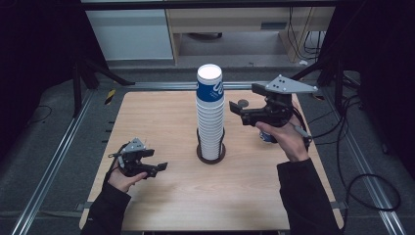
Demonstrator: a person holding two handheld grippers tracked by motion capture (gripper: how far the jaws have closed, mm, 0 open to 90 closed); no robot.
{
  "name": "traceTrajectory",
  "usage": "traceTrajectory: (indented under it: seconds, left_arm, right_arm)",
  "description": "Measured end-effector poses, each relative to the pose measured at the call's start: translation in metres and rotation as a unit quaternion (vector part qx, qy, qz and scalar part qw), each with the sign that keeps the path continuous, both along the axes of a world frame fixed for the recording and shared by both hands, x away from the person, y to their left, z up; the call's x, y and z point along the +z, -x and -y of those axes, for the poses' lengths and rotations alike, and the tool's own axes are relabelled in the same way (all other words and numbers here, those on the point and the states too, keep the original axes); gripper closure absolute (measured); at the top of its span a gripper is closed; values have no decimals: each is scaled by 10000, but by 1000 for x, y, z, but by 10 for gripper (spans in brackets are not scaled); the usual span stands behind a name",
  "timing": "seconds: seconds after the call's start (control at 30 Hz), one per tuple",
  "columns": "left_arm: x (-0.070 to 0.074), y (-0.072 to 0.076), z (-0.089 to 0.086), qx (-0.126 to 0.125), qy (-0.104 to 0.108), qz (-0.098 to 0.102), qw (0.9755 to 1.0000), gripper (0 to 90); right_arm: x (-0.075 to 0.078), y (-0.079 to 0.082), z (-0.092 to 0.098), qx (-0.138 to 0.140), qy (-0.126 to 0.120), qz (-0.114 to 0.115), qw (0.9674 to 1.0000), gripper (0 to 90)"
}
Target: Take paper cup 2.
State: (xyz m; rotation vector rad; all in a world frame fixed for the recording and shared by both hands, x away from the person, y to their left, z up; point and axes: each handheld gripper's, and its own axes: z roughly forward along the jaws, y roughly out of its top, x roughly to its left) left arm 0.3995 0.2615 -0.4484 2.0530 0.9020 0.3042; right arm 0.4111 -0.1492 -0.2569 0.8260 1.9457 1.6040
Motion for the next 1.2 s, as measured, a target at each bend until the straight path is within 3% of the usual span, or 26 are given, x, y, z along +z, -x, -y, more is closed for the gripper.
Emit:
traceTrajectory:
  seconds: [0.17, 0.47, 1.2]
  left_arm:
    - [0, 0, -1, 10, 12, -4, 10000, 177]
    - [-1, -1, -1, 3, -4, -20, 10000, 177]
    - [-1, -2, -3, 29, 18, -10, 10000, 176]
  right_arm:
    - [13, -7, -16, 211, -86, 4, 9997, 78]
    - [8, -15, -39, 445, -46, -33, 9990, 73]
    - [-15, -41, -70, 353, -89, -54, 9993, 73]
